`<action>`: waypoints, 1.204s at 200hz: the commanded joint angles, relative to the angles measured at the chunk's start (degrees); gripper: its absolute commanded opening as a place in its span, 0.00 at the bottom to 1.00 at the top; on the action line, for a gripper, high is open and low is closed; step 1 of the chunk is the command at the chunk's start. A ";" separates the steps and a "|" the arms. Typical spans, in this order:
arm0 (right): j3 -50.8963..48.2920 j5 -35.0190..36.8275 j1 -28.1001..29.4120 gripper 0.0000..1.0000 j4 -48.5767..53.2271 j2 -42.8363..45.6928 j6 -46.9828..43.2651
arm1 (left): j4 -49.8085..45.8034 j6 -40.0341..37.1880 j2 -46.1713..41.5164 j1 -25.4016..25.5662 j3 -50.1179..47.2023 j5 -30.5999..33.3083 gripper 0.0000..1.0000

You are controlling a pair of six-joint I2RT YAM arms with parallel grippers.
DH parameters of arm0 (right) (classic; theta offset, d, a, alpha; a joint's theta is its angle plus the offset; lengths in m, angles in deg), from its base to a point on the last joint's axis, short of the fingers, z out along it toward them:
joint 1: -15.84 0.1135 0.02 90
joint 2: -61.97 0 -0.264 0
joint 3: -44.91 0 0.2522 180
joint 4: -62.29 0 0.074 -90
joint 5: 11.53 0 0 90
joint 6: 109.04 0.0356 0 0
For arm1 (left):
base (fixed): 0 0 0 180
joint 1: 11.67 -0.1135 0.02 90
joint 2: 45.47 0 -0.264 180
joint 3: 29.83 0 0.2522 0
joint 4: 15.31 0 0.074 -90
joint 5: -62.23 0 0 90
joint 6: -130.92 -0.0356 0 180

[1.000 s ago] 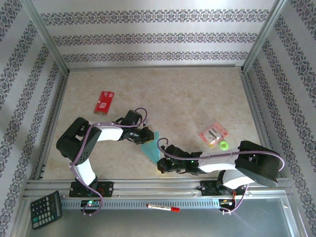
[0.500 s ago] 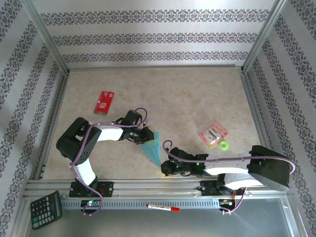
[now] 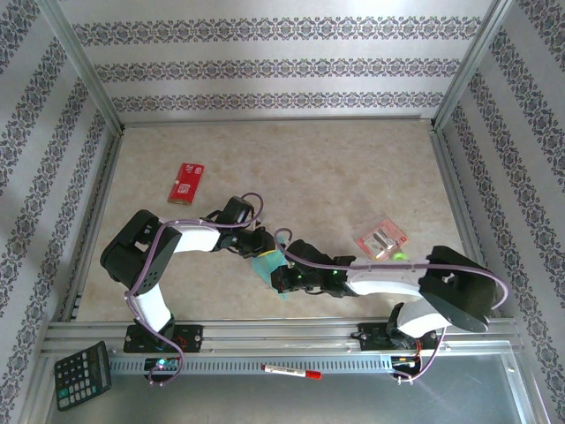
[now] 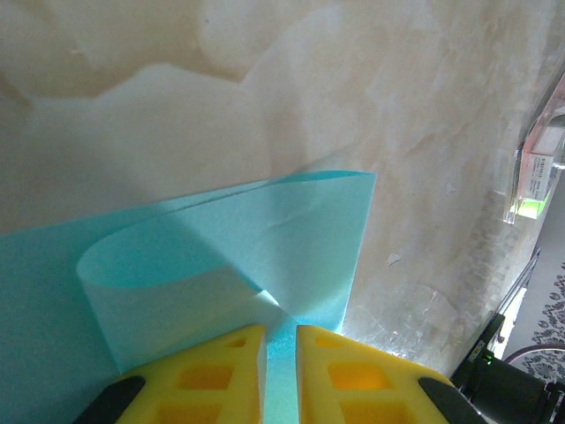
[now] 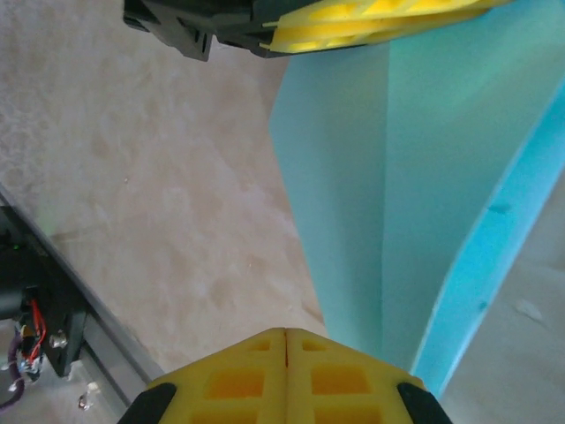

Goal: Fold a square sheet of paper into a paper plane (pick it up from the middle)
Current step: Fourth fold the wing at the center of the table.

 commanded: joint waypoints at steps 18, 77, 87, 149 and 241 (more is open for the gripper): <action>1.16 -2.30 -1.65 0.00 -1.66 -4.72 -2.06 | -6.90 -1.98 3.02 -1.14 -0.82 5.63 0.18; -2.42 -3.03 -2.00 0.00 -3.49 -5.51 -0.93 | -7.38 -2.25 2.64 -1.15 -0.70 5.67 0.17; -3.05 -3.09 -2.00 0.00 -3.74 -5.25 -0.61 | -7.43 -2.37 2.68 -1.15 -0.73 5.59 0.18; -6.85 -2.98 -1.73 0.00 -4.10 -4.29 0.57 | -7.24 -2.36 2.92 -1.10 -0.71 5.66 0.17; -11.08 -0.88 2.04 0.00 -4.52 0.69 3.94 | -7.07 -2.36 3.39 -1.15 -0.68 5.71 0.18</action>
